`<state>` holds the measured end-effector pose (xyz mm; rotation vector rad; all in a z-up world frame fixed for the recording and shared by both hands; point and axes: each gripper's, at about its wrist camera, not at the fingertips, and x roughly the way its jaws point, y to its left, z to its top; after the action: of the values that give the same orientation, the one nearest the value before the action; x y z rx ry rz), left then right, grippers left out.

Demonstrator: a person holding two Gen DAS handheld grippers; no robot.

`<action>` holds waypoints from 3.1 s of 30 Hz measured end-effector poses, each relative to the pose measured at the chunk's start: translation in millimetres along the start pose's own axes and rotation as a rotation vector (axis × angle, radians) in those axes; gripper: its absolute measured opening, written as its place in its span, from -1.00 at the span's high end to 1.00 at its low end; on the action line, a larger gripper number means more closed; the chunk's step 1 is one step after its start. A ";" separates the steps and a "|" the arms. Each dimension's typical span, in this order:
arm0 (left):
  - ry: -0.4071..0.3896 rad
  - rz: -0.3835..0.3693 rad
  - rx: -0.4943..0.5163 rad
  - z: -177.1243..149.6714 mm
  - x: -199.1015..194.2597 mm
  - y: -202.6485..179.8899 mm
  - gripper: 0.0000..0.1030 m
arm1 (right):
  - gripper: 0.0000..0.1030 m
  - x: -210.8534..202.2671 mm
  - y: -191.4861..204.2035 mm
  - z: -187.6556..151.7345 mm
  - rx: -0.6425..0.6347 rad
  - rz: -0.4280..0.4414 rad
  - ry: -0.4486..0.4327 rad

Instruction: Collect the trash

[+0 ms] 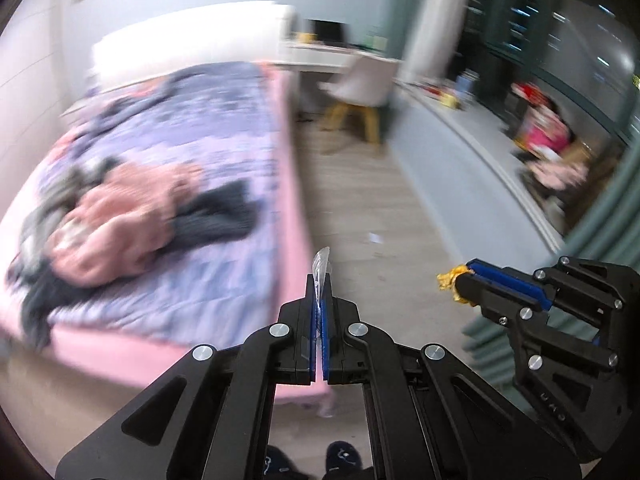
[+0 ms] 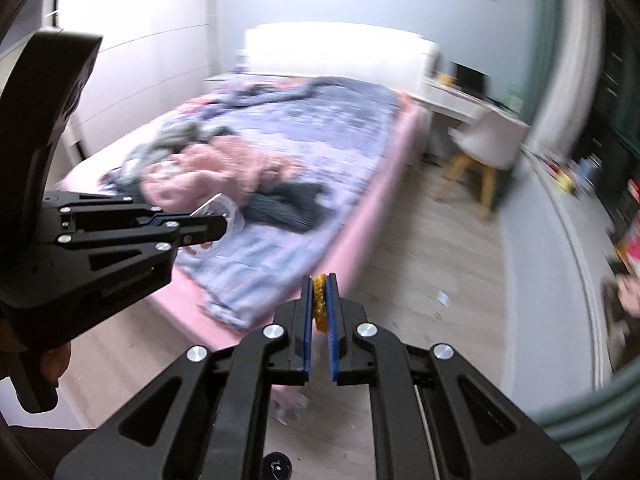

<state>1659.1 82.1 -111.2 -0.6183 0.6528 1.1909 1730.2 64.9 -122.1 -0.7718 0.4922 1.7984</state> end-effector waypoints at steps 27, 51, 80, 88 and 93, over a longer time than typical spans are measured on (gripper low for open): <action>-0.138 0.705 -0.709 -177.6 -267.8 451.9 0.99 | 0.84 69.7 504.3 124.2 -0.632 0.695 -0.056; -0.134 1.041 -1.062 -200.7 -324.2 697.2 0.99 | 0.84 162.0 772.7 231.5 -1.005 1.084 -0.048; -0.104 0.962 -0.990 -215.4 -393.5 1214.9 0.99 | 0.84 322.3 1198.6 397.2 -0.949 1.032 -0.013; -0.121 1.043 -0.997 -195.8 -424.4 1327.4 0.99 | 0.84 354.5 1294.3 456.3 -1.006 1.100 -0.071; -0.131 1.012 -1.023 -211.1 -431.6 1401.3 0.99 | 0.84 376.1 1351.6 467.2 -1.014 1.090 -0.044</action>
<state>180.2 12.9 -59.9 -1.0839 0.1562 2.5413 254.3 154.2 -104.2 -1.2546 -0.1594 3.1529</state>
